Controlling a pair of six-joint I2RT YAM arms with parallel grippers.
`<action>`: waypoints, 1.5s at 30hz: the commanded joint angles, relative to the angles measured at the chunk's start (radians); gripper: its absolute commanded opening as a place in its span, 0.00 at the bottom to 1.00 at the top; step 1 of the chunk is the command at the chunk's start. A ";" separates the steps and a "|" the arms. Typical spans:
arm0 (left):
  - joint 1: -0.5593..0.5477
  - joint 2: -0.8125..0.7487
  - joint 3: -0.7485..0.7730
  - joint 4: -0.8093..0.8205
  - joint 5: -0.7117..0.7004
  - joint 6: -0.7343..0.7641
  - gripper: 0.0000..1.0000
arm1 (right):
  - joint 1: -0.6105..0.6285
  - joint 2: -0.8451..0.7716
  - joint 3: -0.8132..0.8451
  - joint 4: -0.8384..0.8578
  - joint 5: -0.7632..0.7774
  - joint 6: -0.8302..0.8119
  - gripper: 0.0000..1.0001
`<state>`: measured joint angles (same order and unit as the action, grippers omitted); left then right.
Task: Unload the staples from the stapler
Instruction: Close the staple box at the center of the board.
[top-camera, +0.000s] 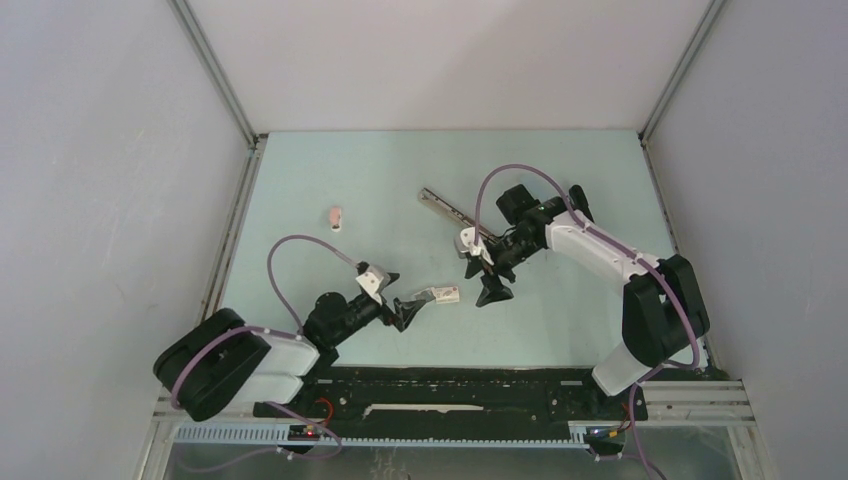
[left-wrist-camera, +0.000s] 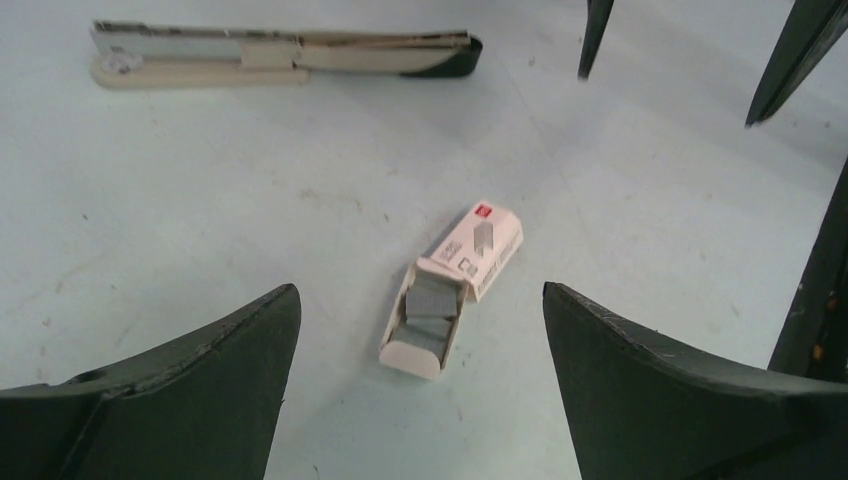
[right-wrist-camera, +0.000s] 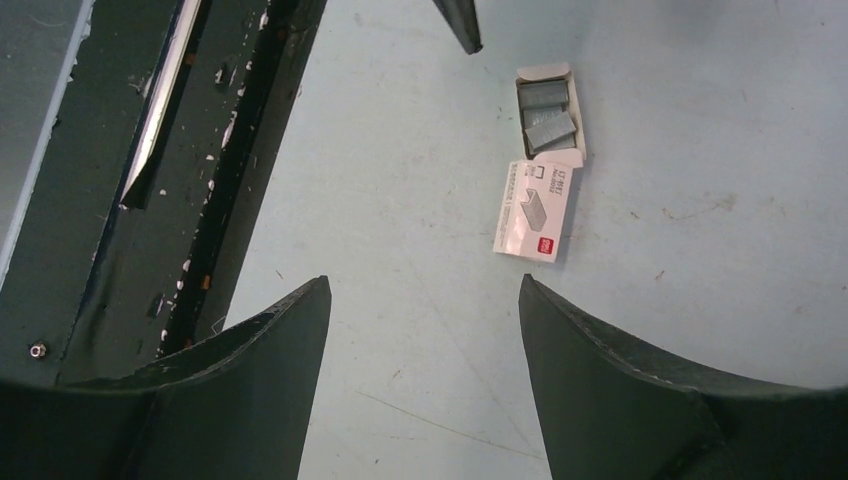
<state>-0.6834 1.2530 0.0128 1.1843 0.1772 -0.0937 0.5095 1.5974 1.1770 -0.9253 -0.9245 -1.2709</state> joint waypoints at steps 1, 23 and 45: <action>-0.014 0.063 0.037 0.037 0.022 0.075 0.96 | -0.029 -0.010 0.006 -0.017 -0.034 -0.024 0.78; -0.122 0.149 0.253 -0.466 -0.174 0.247 0.81 | -0.042 -0.009 0.006 -0.035 -0.048 -0.044 0.78; -0.122 0.237 0.256 -0.433 -0.078 0.265 0.52 | 0.056 -0.037 -0.240 0.554 0.130 0.127 0.81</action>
<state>-0.7982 1.4757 0.2569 0.7490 0.0723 0.1345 0.5468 1.5990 0.9779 -0.5556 -0.8219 -1.1419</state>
